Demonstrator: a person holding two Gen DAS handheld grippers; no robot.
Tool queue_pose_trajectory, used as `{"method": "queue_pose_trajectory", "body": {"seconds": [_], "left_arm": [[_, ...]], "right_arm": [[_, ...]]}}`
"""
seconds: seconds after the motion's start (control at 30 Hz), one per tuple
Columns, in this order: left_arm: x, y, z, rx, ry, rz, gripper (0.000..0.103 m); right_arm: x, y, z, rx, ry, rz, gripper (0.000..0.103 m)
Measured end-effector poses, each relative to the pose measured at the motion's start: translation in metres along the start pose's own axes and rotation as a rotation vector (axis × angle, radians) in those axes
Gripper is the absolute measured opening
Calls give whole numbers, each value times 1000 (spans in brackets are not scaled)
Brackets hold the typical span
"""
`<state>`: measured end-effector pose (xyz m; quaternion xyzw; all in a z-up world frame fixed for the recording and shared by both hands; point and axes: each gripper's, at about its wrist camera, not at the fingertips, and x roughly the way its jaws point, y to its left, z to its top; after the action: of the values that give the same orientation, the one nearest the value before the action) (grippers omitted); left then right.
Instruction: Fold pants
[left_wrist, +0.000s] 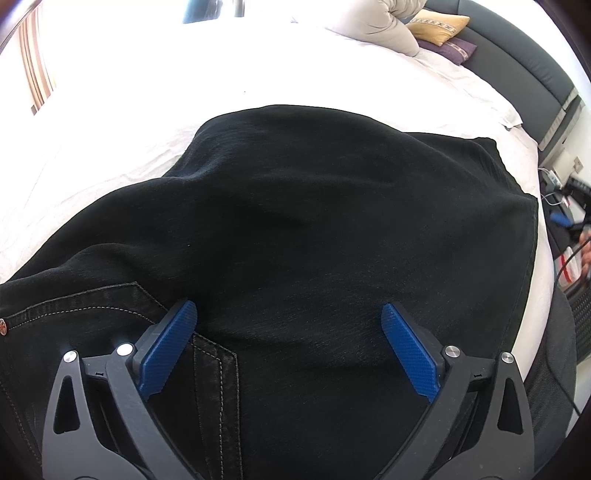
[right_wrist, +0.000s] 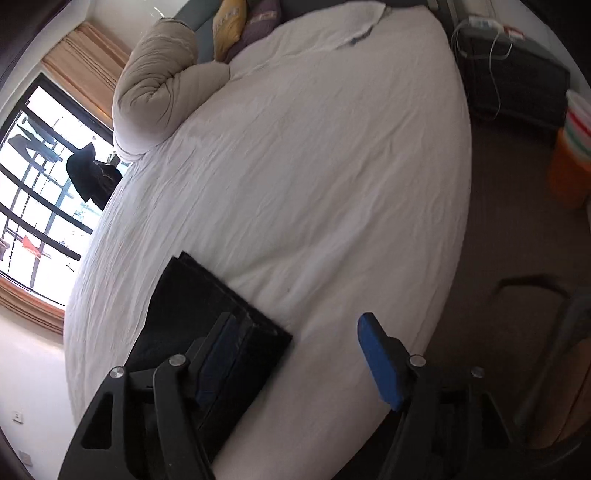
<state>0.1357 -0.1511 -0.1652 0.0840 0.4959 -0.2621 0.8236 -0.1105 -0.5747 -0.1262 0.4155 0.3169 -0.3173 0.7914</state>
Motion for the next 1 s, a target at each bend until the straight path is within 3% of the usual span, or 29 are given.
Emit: {"method": "queue_pose_trajectory", "body": {"seconds": [0.07, 0.17, 0.23, 0.3, 0.4, 0.47, 0.5, 0.53, 0.57, 0.67, 0.7, 0.77, 0.83, 0.9, 0.97, 1.0], "left_arm": [[1, 0, 0, 2, -3, 0, 102], [2, 0, -1, 1, -8, -2, 102], [2, 0, -2, -1, -13, -5, 102], [1, 3, -3, 1, -17, -6, 102], [-1, 8, -7, 1, -21, -14, 102], [-2, 10, -8, -3, -24, -21, 102], [-3, 11, -9, -5, -26, -25, 102], [-3, 12, -10, -7, -28, -28, 102], [-4, 13, -11, -9, -30, -31, 102], [-3, 14, -13, -5, -31, -26, 102], [-4, 14, -13, -4, -31, -26, 102], [-5, 16, -14, -12, -36, -34, 102], [-7, 21, -15, -19, -41, -40, 102], [-8, 23, -16, -19, -43, -37, 102], [-10, 25, -18, -21, -45, -37, 102], [-11, 26, -18, -23, -45, -40, 102]], "right_arm": [[-2, 42, 3, -143, 29, 97, 66], [14, 134, -20, -463, 198, 261, 50], [29, 184, -44, -641, 292, 312, 38], [51, 215, -64, -730, 400, 343, 35], [93, 233, -75, -743, 516, 347, 35], [124, 227, -72, -697, 533, 272, 35], [137, 221, -65, -664, 513, 238, 25], [145, 213, -57, -622, 481, 218, 0], [148, 206, -47, -575, 438, 226, 0], [142, 188, -22, -505, 239, 80, 0], [137, 183, -18, -478, 212, 64, 6], [119, 180, -20, -459, 224, 126, 11], [98, 195, -41, -561, 260, 213, 11], [86, 210, -70, -655, 356, 303, 11], [86, 224, -99, -722, 419, 344, 11], [94, 226, -108, -745, 429, 323, 11]]}}
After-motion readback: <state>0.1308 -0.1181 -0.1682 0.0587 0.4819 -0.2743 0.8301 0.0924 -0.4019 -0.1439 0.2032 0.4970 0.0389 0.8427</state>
